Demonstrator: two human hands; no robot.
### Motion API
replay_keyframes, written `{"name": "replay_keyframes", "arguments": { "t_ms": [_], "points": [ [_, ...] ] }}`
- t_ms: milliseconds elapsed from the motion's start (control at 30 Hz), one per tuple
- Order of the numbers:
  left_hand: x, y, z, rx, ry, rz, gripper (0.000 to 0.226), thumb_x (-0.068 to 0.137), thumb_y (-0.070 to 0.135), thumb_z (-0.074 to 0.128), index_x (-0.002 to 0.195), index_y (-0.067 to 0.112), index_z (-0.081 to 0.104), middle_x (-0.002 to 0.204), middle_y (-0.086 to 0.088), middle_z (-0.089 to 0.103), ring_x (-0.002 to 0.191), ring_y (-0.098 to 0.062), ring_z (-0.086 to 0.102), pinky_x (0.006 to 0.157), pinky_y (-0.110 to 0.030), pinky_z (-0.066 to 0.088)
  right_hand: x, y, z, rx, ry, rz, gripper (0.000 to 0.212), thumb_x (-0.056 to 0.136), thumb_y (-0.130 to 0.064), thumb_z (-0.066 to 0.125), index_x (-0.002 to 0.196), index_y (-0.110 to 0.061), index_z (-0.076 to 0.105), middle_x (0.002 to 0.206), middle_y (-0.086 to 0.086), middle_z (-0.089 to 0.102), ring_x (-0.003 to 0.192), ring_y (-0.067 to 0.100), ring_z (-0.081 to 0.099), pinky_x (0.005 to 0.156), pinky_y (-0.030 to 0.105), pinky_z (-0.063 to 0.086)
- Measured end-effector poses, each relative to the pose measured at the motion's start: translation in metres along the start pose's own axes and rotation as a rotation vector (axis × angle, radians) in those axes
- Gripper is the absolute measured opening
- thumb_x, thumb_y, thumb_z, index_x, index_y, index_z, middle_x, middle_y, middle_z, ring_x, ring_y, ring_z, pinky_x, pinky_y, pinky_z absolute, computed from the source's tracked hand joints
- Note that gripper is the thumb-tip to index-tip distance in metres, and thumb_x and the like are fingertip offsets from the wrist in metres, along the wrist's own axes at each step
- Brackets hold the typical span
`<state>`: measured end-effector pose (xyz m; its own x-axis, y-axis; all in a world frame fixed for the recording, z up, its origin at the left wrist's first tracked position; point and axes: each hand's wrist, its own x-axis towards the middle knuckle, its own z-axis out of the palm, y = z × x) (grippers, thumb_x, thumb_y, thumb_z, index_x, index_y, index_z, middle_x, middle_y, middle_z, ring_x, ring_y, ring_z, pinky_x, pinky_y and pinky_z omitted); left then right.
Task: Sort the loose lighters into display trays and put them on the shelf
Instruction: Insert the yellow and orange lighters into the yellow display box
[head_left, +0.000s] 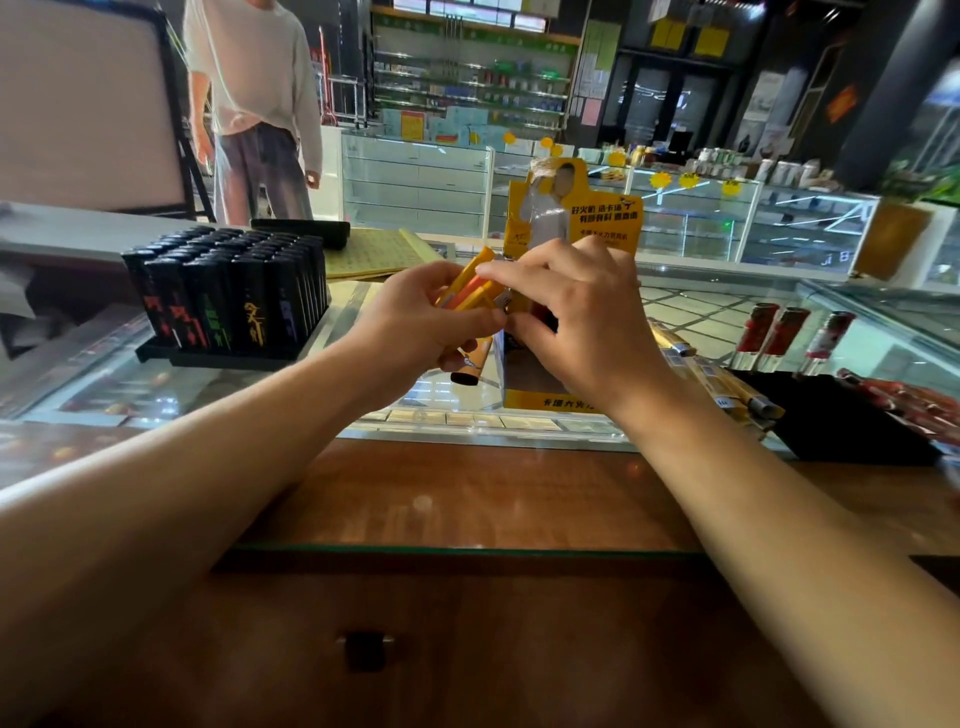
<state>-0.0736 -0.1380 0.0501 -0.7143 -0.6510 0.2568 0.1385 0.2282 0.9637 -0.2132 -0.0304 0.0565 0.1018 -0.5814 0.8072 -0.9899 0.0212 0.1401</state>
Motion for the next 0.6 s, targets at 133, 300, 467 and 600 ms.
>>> {"name": "replay_keyframes", "arguments": {
  "t_ms": [133, 300, 467, 600],
  "points": [
    [-0.0024, 0.0016, 0.0005, -0.024, -0.055, -0.039, 0.033, 0.082, 0.011, 0.076, 0.111, 0.006, 0.063, 0.085, -0.01, 0.058, 0.058, -0.011, 0.057, 0.048, -0.021, 0.047, 0.002, 0.0002, -0.0009, -0.047, 0.022, -0.02, 0.03, 0.084, -0.03, 0.067, 0.114, -0.031, 0.07, 0.104, -0.007, 0.065, 0.096, 0.021, 0.047, 0.082, 0.031, 0.022],
    [-0.0044, 0.0075, -0.0021, -0.217, -0.04, -0.144, 0.029, 0.09, 0.032, 0.064, 0.106, 0.008, 0.064, 0.092, -0.011, 0.059, 0.062, -0.013, 0.059, 0.047, -0.021, 0.044, 0.0012, 0.0044, -0.0035, -0.013, 0.036, 0.012, 0.029, 0.081, -0.034, 0.067, 0.109, -0.025, 0.072, 0.104, -0.006, 0.07, 0.099, 0.019, 0.043, 0.083, 0.034, 0.024],
    [-0.0038, 0.0075, -0.0043, -0.225, 0.017, -0.184, 0.023, 0.093, 0.029, 0.062, 0.105, 0.01, 0.066, 0.085, -0.007, 0.061, 0.063, -0.015, 0.057, 0.042, -0.019, 0.041, -0.0004, 0.003, -0.0034, 0.03, 0.048, 0.027, 0.032, 0.082, -0.033, 0.067, 0.112, -0.02, 0.072, 0.094, -0.003, 0.072, 0.094, 0.024, 0.052, 0.082, 0.035, 0.027],
    [-0.0031, 0.007, -0.0031, -0.212, 0.036, -0.155, 0.022, 0.093, 0.03, 0.063, 0.1, 0.009, 0.065, 0.079, -0.006, 0.056, 0.059, -0.013, 0.051, 0.039, -0.018, 0.037, -0.0017, 0.0023, -0.0067, 0.161, -0.027, 0.042, 0.039, 0.084, -0.03, 0.067, 0.122, -0.021, 0.067, 0.096, -0.002, 0.071, 0.095, 0.025, 0.053, 0.079, 0.035, 0.033]
  ]
}}
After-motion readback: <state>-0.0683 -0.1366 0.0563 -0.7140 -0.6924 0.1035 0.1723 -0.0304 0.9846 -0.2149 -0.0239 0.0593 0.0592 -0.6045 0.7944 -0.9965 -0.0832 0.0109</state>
